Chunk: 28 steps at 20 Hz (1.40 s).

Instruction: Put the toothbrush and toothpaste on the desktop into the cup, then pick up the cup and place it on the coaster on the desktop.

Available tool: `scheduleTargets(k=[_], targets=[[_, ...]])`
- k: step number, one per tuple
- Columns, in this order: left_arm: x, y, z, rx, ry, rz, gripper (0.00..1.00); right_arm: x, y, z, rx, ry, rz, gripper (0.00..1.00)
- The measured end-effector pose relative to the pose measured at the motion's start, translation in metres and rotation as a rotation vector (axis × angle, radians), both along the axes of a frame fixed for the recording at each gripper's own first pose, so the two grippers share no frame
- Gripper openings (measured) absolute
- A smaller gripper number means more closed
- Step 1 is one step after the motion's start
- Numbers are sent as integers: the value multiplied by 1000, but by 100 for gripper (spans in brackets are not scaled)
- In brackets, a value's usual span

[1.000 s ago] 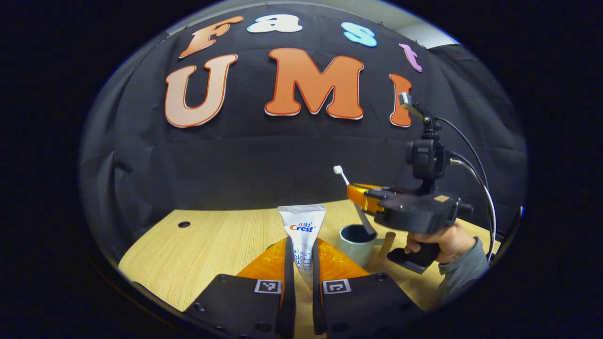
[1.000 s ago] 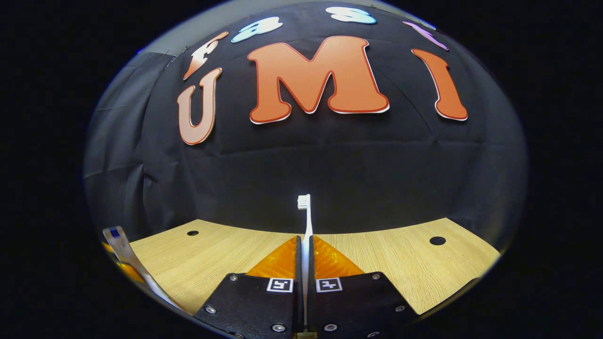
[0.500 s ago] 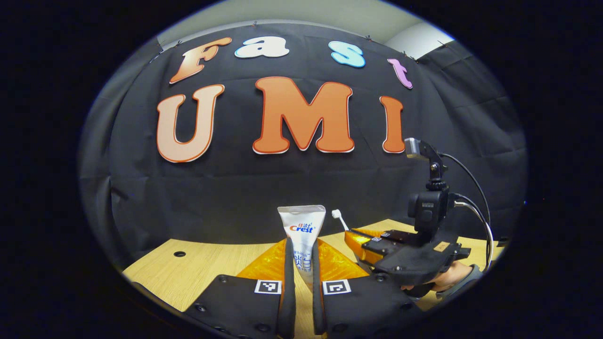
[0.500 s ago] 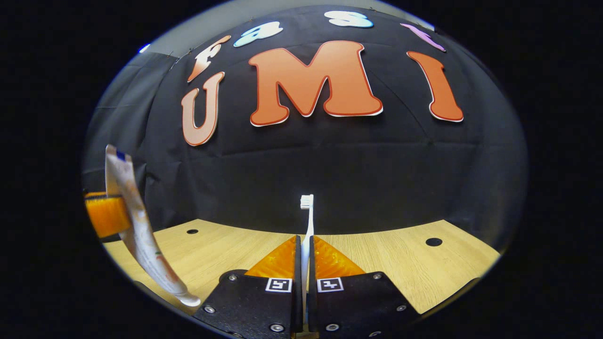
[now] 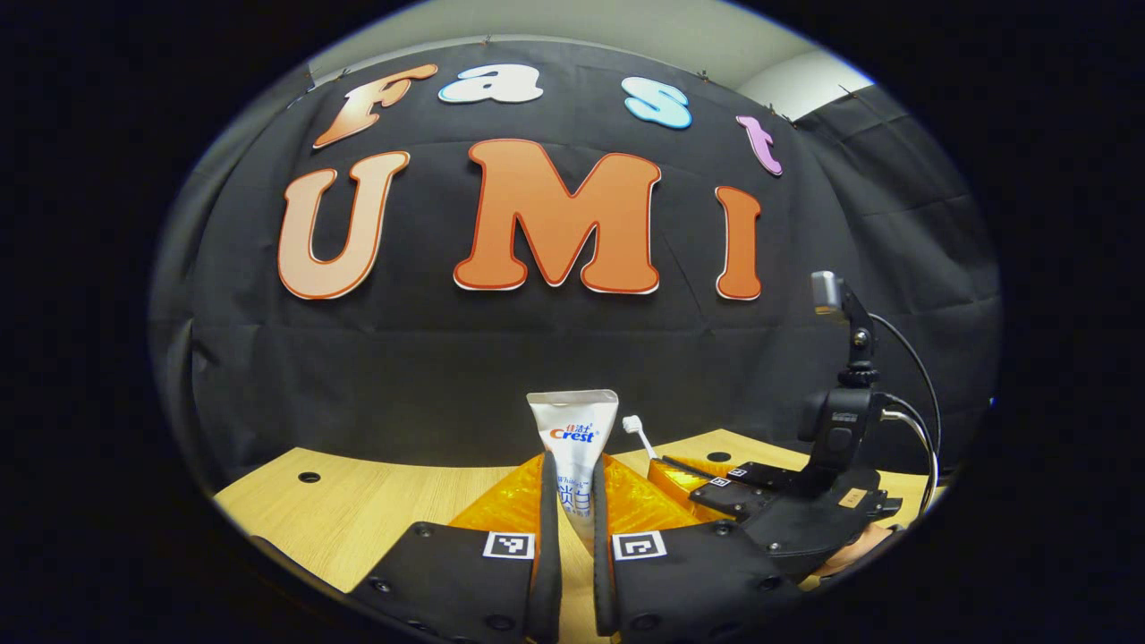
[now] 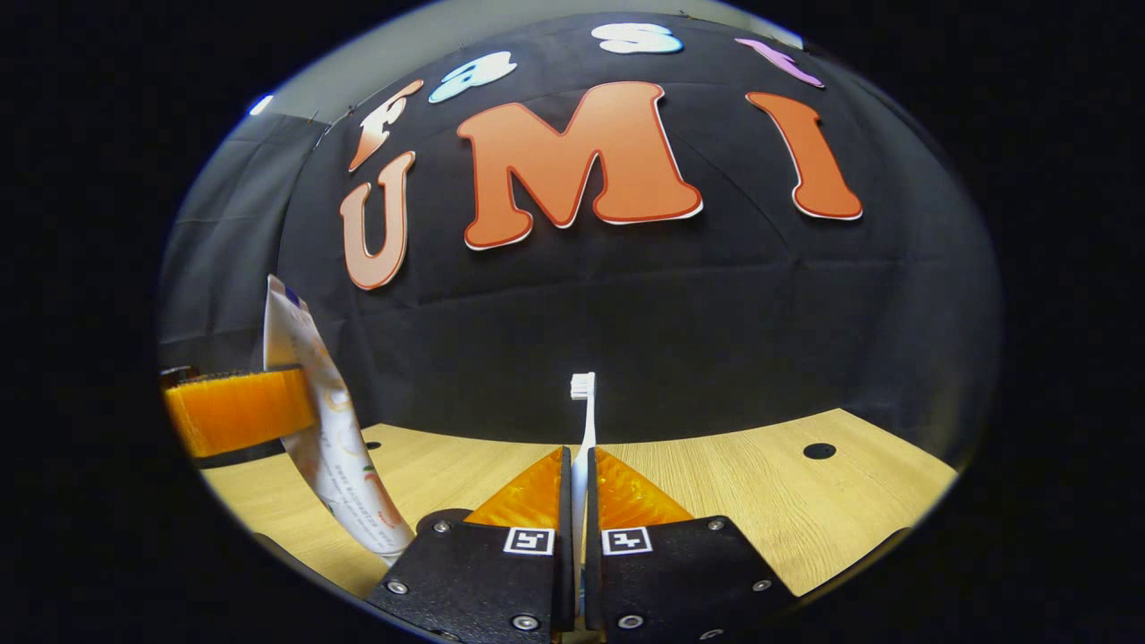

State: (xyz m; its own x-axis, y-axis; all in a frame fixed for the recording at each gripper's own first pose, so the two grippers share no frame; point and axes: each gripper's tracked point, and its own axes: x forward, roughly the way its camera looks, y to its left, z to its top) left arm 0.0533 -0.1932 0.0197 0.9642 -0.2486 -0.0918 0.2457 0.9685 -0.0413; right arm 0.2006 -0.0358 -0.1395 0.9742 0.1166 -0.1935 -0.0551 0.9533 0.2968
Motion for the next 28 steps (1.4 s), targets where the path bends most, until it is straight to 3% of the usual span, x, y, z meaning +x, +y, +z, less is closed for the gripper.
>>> scheduleTargets(k=[5,10,15,23,28], targets=[[0,6,6,-21,-18,13,18,-1,-7,28,142,-141,-6,5],[-1,11,10,-55,-32,14,18,-6,-14,50,162,-265,-29,5],[-1,18,-1,-98,-11,19,18,-4,-6,30,140,-225,-29,5],[2,29,-10,-114,8,36,18,-2,19,15,-10,-201,-21,7],[3,17,-5,-130,-9,15,18,-11,19,13,-26,-175,-18,8]])
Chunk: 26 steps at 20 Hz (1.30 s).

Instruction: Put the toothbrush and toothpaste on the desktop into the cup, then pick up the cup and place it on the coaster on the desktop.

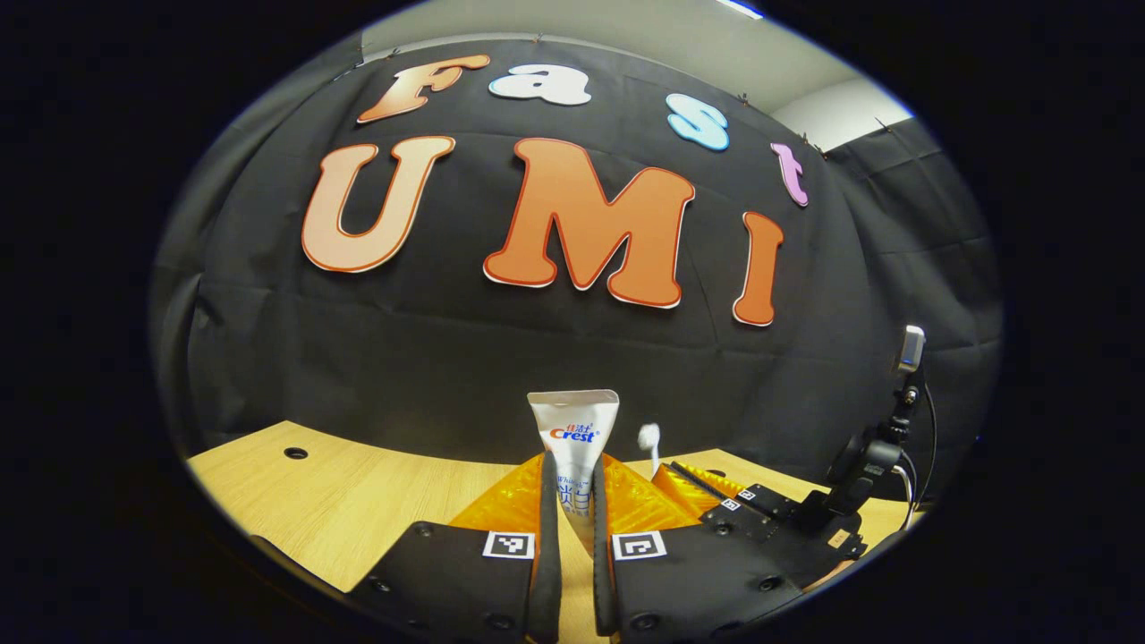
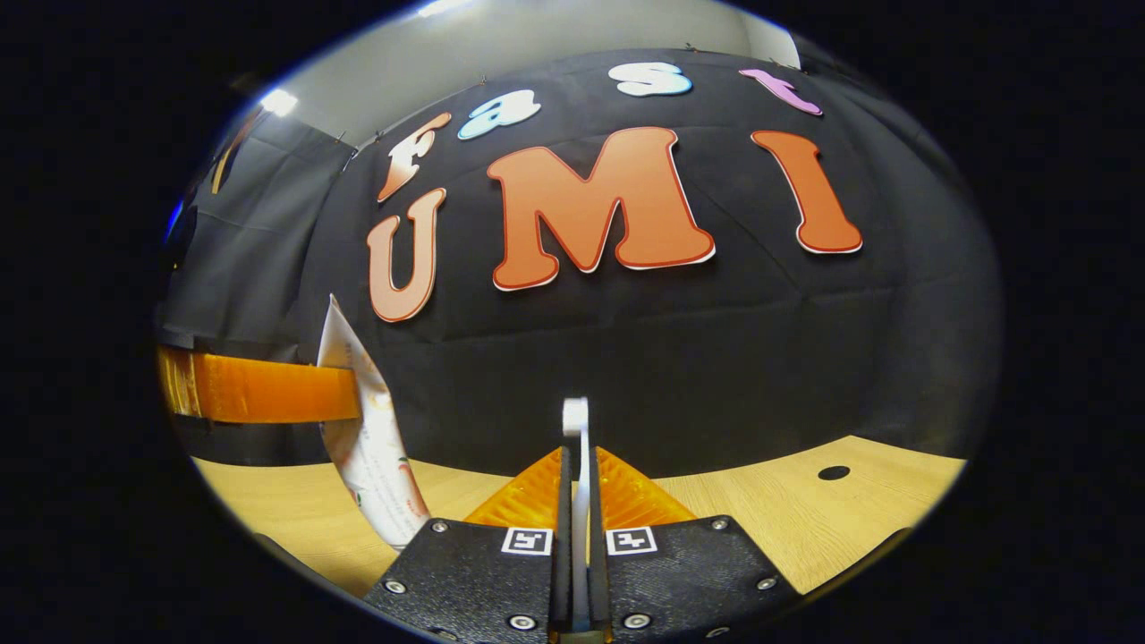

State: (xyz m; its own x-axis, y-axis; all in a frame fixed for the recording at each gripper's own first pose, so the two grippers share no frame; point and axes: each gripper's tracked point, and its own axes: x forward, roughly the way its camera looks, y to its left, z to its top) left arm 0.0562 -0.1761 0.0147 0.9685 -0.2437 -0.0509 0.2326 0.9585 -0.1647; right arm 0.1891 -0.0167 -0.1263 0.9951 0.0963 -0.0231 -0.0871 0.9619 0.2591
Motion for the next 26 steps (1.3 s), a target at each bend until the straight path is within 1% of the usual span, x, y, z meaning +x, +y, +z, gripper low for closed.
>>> scheduleTargets(k=[3,5,6,7,8,9,10,12,13,16,18,20,23,26], targets=[[4,-15,-4,-14,11,-21,17,-8,-8,4,-8,16,5,9],[9,-25,-8,-24,19,-35,18,-16,-20,10,-38,11,-5,14],[10,-30,-11,-25,25,-44,18,-19,-25,14,-49,6,-10,20],[12,-35,-13,-28,33,-51,18,-22,-31,16,-60,8,-14,24],[13,-42,-17,-29,45,-61,18,-25,-35,17,-69,9,-14,34],[14,-47,-22,-33,56,-69,18,-29,-40,18,-79,14,-13,37],[14,-52,-27,-34,67,-74,18,-32,-43,18,-87,20,-9,38],[18,-56,-37,-22,94,-78,18,-39,-49,16,-114,37,1,53],[19,-58,-43,-17,111,-79,18,-42,-50,14,-129,46,8,56],[21,-62,-58,-9,153,-85,18,-51,-50,7,-167,72,44,70],[19,-64,-67,17,176,-86,18,-58,-47,1,-184,90,75,75],[20,-65,-69,33,187,-92,18,-64,-44,-5,-193,108,101,76],[23,-69,-78,57,213,-103,18,-70,-41,-18,-176,145,135,77],[16,-77,-91,83,251,-143,20,-75,-41,-34,-177,193,152,78]])
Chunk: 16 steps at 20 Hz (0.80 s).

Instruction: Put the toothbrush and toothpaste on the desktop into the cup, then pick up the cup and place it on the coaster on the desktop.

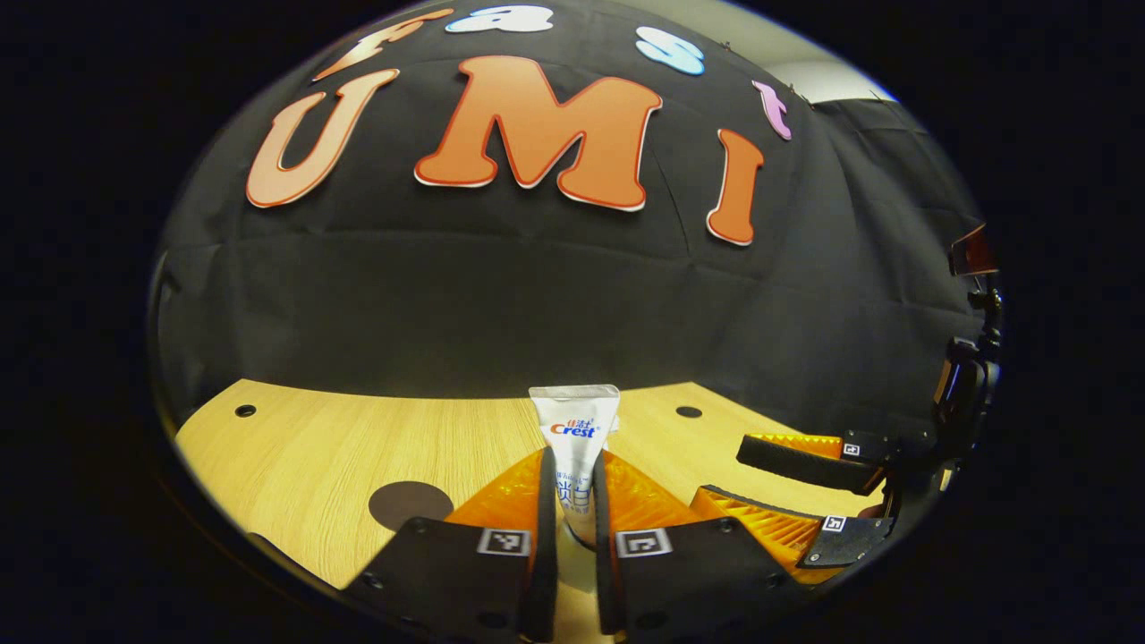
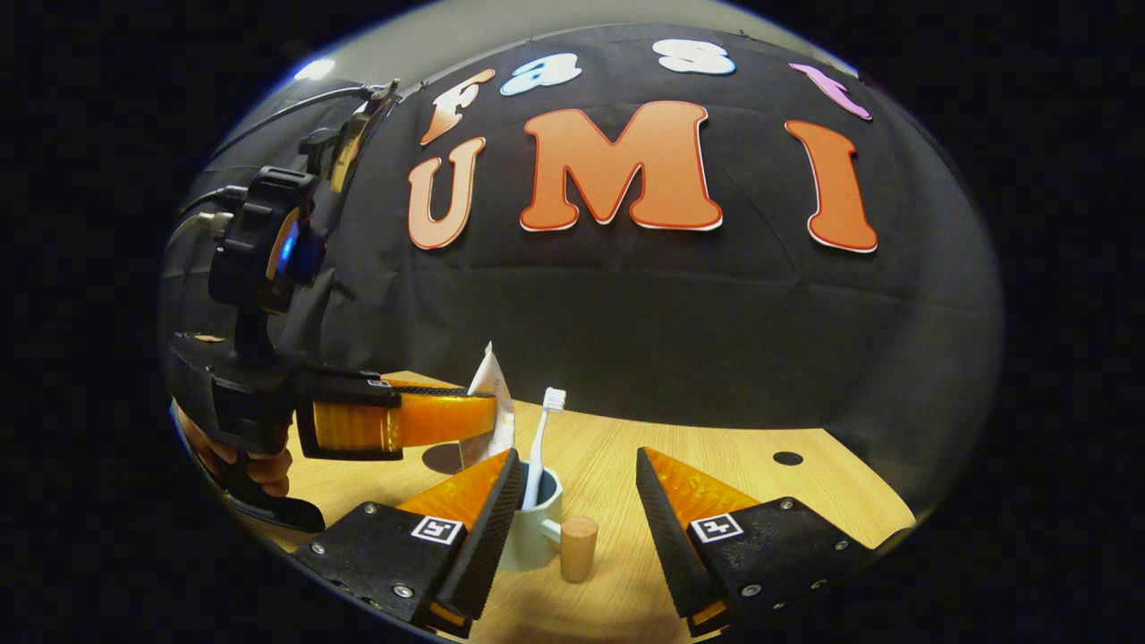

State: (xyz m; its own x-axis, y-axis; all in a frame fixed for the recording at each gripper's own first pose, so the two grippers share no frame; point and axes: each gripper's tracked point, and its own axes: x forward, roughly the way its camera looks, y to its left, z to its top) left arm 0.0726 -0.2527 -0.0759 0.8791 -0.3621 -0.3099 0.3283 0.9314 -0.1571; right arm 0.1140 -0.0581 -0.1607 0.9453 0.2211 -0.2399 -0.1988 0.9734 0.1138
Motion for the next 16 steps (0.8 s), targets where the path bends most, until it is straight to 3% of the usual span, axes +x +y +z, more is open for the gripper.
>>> scheduleTargets(k=[4,5,7,12,16], targets=[[-5,-14,-1,-22,21,-66,34,-10,0,-18,-31,54,32,78],[-3,-12,3,-19,6,-65,43,-12,-1,-21,-31,65,42,78],[-6,-9,19,-16,-34,-76,46,-14,0,-28,-37,85,59,78],[-24,0,45,5,-93,-98,84,-16,7,-40,-53,140,126,78],[-38,12,63,47,-132,-109,90,-12,8,-37,-102,177,201,78]])
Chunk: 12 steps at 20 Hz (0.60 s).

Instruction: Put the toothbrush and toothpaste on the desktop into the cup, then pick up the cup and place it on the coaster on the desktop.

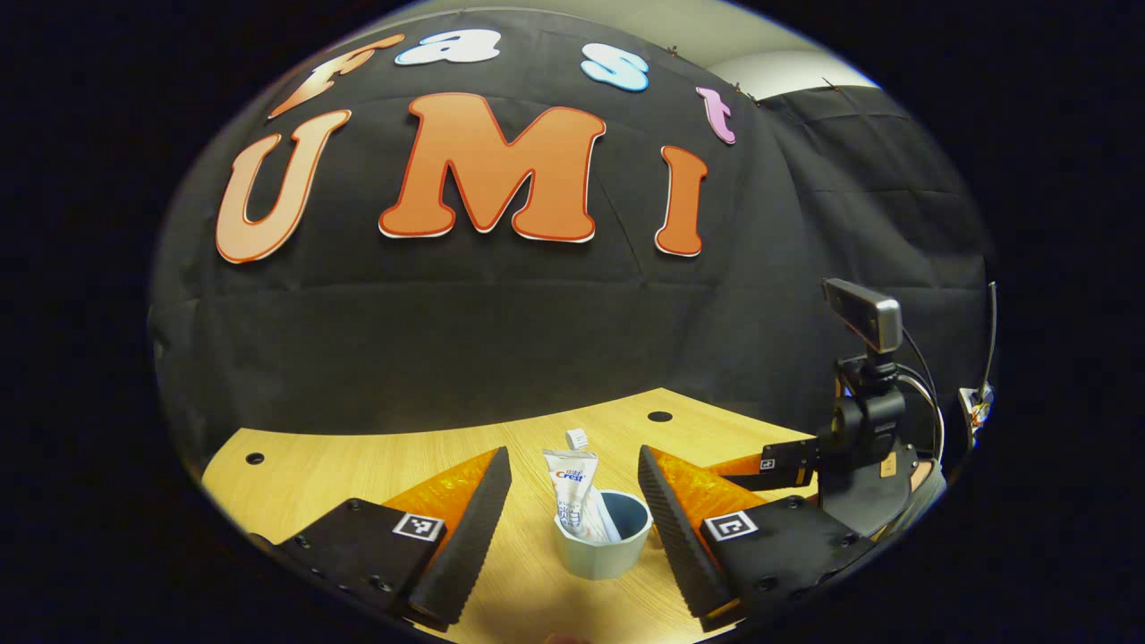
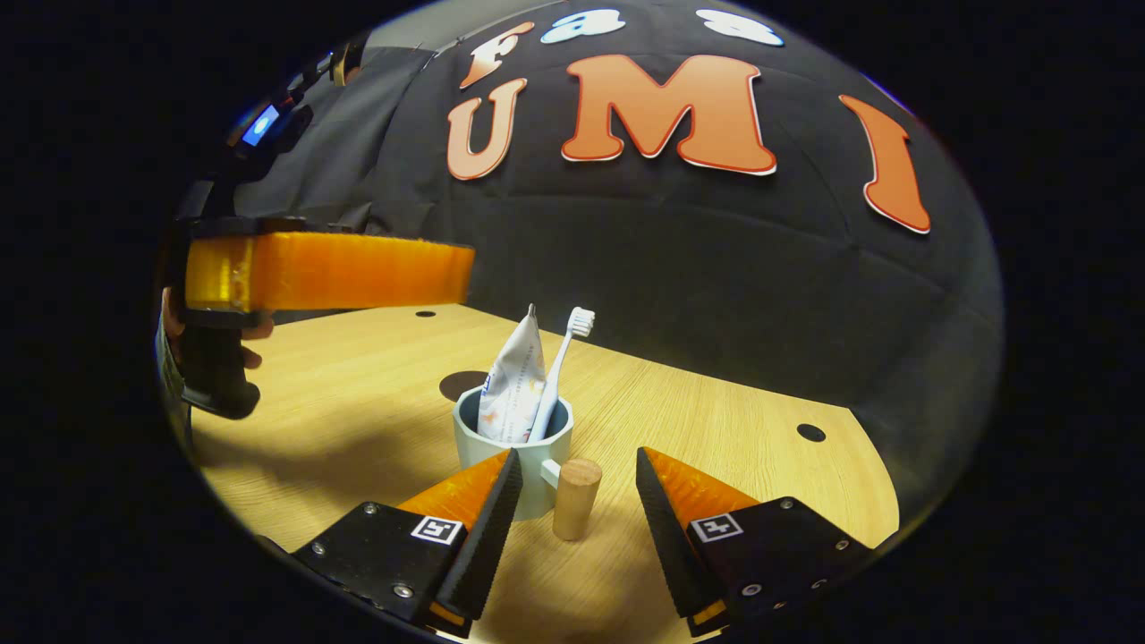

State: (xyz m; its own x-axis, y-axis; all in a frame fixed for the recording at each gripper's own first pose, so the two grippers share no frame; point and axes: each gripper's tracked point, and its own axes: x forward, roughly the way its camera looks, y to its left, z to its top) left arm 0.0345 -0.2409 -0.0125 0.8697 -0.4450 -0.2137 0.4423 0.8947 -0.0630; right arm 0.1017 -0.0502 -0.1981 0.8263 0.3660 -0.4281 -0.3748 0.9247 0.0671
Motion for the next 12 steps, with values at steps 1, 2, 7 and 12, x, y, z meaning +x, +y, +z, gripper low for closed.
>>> scheduleTargets(k=[1,2,7,12], targets=[[-4,3,4,7,-5,-3,92,1,1,-1,-4,15,22,78],[-8,5,4,17,-8,-7,93,1,2,0,-6,30,42,77],[-20,28,8,50,-8,11,92,-10,21,-5,-132,102,203,78],[-27,64,2,63,10,64,92,-16,25,-8,-192,175,313,79]])
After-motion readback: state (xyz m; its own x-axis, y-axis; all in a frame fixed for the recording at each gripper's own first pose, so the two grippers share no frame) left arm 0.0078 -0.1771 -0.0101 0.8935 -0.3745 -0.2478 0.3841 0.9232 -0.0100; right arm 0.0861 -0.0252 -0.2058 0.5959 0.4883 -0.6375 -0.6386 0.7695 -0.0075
